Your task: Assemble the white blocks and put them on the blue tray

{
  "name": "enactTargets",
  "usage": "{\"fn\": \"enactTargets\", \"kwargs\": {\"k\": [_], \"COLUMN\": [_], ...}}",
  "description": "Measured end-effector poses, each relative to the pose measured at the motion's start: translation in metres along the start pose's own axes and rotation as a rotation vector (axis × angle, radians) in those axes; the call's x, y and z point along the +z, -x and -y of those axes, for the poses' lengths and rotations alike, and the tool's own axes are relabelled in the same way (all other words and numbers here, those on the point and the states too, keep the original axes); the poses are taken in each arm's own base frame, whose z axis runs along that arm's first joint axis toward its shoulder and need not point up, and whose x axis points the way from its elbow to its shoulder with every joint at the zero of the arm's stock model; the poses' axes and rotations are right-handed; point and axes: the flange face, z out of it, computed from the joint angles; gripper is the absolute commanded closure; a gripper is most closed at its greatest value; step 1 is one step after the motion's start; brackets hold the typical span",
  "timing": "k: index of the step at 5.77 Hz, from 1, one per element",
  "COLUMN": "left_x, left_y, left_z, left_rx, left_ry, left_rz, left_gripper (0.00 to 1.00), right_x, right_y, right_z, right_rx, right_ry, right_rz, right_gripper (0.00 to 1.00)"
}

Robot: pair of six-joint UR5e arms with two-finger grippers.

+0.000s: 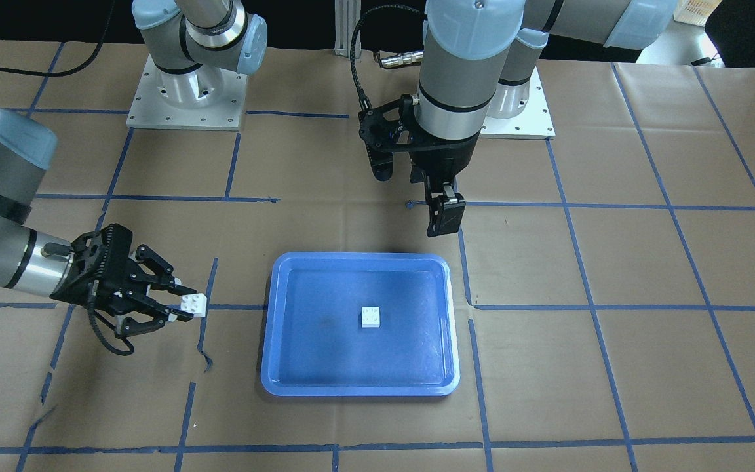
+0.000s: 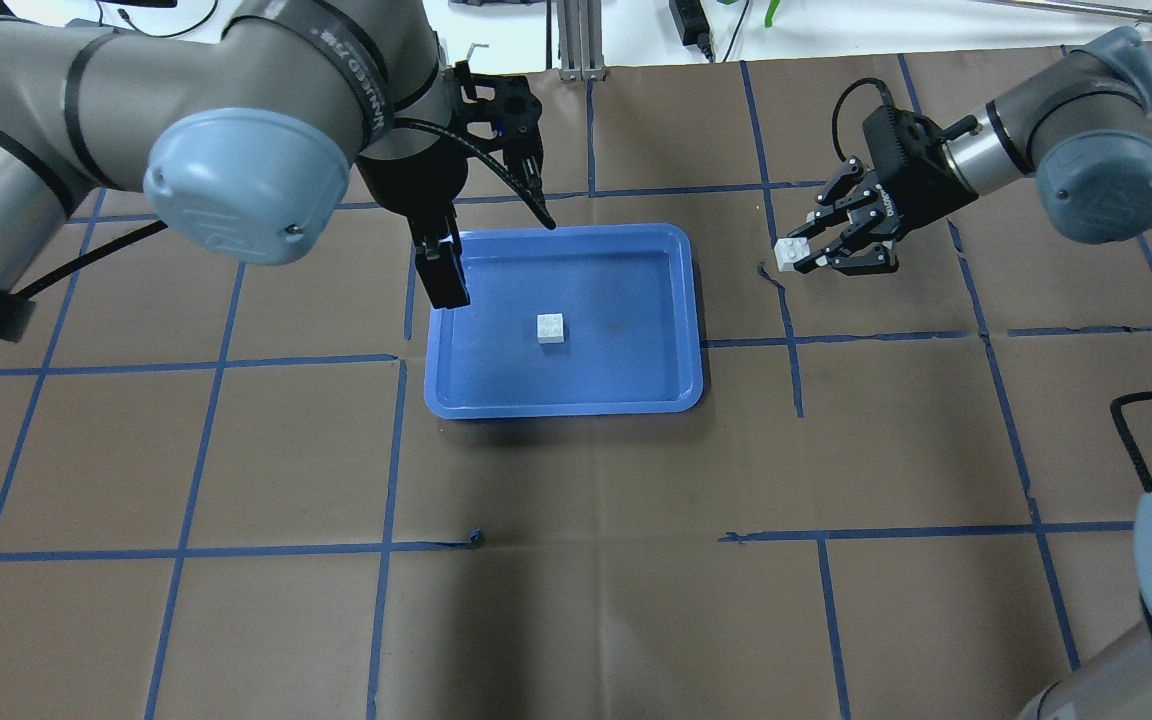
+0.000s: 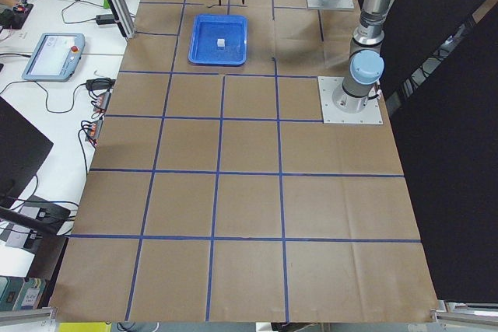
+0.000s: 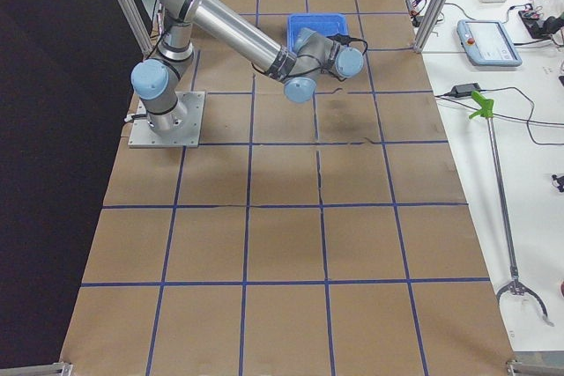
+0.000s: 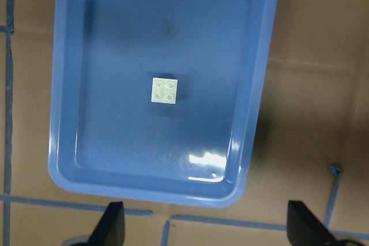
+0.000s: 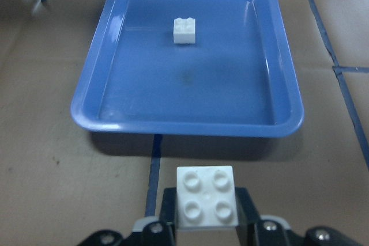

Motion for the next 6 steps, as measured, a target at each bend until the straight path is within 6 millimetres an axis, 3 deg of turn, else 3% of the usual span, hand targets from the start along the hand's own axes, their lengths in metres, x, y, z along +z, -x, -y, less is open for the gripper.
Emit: {"fn": "enactTargets", "kwargs": {"k": [2,3,4,6], "left_x": [-0.033,-0.047,-0.055,-0.064], "left_y": [-0.015,-0.016,-0.013,-0.004], "left_z": [-0.018,-0.035,-0.051,-0.071], "left_rx": [-0.516,-0.813,-1.019,-1.185], "left_ry": [-0.031,-0.054,-0.076,-0.102], "left_rz": [0.04,0.049,0.052,0.063], "left_gripper": [0.01,0.01,0.01,0.01], "right_x": [0.07,0.104,0.138,0.189], "right_y": [0.002,0.005,0.008,0.02], "right_z": [0.077,0.099,0.11,0.109], "right_rx": [0.069,0.093,0.091,0.074], "right_ry": [0.028,0.022,0.018,0.026], "right_rz": [-0.103,-0.131,-0.134,-0.1], "right_gripper": [0.74,0.75,0.75,0.75]}}
